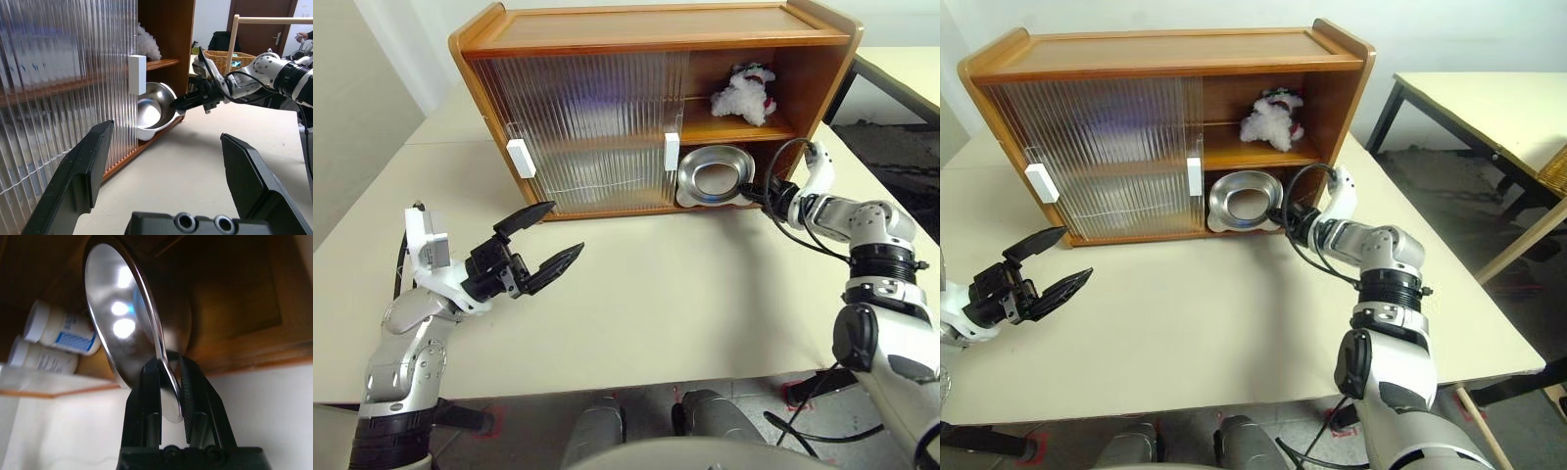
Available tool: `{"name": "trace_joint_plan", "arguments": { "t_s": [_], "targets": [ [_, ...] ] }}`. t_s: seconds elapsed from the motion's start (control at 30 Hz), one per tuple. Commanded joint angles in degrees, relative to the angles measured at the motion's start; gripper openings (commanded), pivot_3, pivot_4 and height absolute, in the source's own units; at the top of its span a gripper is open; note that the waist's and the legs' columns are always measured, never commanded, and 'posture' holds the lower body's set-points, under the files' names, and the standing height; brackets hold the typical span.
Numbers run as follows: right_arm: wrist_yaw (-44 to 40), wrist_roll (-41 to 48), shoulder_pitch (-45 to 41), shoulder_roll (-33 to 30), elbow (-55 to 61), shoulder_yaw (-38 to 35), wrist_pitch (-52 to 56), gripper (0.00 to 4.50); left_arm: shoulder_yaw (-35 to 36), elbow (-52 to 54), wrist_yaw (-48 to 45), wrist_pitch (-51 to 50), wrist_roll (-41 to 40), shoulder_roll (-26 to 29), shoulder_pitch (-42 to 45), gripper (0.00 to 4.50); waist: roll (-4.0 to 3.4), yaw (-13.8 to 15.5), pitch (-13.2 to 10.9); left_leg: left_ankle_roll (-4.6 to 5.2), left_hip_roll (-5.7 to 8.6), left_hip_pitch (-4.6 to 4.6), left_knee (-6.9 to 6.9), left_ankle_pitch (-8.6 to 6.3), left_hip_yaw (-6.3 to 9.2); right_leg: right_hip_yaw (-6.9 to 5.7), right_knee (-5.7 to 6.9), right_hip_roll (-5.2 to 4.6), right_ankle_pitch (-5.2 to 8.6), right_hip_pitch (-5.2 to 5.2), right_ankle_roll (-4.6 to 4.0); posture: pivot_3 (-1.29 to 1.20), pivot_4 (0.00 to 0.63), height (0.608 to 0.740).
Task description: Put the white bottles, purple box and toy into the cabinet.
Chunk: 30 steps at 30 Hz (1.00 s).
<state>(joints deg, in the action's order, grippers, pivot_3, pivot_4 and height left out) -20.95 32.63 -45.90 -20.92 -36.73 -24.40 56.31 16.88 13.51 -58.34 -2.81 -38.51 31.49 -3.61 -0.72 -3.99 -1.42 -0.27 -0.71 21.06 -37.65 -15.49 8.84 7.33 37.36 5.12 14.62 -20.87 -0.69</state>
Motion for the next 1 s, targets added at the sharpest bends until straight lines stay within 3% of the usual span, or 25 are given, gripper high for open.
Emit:
{"name": "trace_joint_plan", "arguments": {
  "t_s": [0.03, 0.43, 0.83, 1.0],
  "targets": [
    [1.71, -0.96, -1.23, 0.68, -2.08, -0.38, -3.12, 0.34, 0.06, 0.77, 0.17, -0.45, 0.47, 0.75, -0.44, 4.50, -0.01, 0.10, -0.01, 0.00, 0.00, 0.02, 0.00, 0.00, 0.01, 0.00, 0.00, 0.00, 0.00, -0.02, 0.00, -0.09, 0.033, 0.740],
    [3.83, -4.30, -0.81, 2.44, -5.34, 2.37, -12.54, 0.34, -0.02, 2.04, 0.73, -0.82, 0.22, 1.02, -1.93, 4.50, -0.09, 0.01, -0.06, 0.01, -0.10, 0.05, 0.10, -0.03, 0.00, 0.00, -0.01, -0.01, 0.00, -0.13, -0.06, -0.09, 0.045, 0.740],
    [-0.34, -4.55, 1.32, 2.10, -2.47, 4.49, -11.53, 4.48, -0.03, 1.53, 0.39, -1.42, 0.02, 1.67, -1.60, 4.50, -0.13, -0.16, -0.08, -0.02, -0.27, 0.37, 0.21, -0.06, -0.07, 0.00, -0.01, 0.02, -0.25, -0.55, -0.52, -0.10, 0.050, 0.740],
    [-2.97, -4.25, 2.43, 0.19, 0.27, 5.30, -9.21, 4.48, -0.18, 1.44, 0.30, -1.73, -0.01, 1.69, -1.21, 4.50, -0.13, -0.24, -0.08, -0.02, -0.27, 0.58, 0.22, -0.06, -0.07, 0.00, -0.03, 0.02, -0.29, -0.73, -0.58, -0.11, 0.051, 0.740]
  ]
}}
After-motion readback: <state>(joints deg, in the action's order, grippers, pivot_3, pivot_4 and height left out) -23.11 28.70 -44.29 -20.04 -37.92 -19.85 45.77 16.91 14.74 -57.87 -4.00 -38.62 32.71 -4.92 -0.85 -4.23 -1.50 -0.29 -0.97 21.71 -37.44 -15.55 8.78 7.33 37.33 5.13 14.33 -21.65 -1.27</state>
